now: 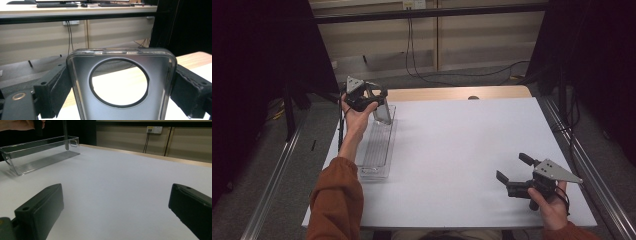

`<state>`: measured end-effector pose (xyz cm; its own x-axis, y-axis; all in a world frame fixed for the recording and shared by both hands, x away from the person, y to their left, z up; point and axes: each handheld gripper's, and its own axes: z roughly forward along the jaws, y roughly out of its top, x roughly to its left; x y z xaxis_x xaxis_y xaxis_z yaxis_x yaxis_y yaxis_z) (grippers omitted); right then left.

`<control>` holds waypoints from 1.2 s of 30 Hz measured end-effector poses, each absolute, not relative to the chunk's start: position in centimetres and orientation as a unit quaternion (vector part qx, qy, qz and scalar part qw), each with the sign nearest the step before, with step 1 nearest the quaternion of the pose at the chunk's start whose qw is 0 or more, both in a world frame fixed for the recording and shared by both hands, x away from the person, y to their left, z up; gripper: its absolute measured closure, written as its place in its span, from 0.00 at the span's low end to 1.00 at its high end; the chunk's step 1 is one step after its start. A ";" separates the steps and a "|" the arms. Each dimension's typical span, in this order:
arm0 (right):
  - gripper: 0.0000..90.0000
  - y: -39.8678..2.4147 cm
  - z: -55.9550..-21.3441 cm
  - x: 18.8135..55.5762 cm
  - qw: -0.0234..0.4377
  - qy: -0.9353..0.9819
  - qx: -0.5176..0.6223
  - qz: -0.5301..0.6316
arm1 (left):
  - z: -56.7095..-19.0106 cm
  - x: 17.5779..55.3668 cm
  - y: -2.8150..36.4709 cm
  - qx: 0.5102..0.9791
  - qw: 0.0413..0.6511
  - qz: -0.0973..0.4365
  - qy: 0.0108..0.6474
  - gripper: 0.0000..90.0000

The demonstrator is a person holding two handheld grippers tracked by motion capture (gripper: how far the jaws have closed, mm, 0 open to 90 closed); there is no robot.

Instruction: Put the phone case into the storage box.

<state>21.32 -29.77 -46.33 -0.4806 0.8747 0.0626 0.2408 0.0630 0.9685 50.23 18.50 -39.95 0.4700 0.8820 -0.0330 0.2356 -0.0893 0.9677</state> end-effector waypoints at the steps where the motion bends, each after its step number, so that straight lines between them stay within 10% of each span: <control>1: 0.00 -29.8 -46.3 21.3 0.292 0.668 0.417 0.542 | -40.0 50.2 18.5 0.675 0.524 0.307 0.419 0.13; 36: 0.00 -29.8 -46.5 21.3 0.286 0.673 0.413 0.543 | -41.4 51.2 17.8 0.671 0.516 0.300 0.441 0.11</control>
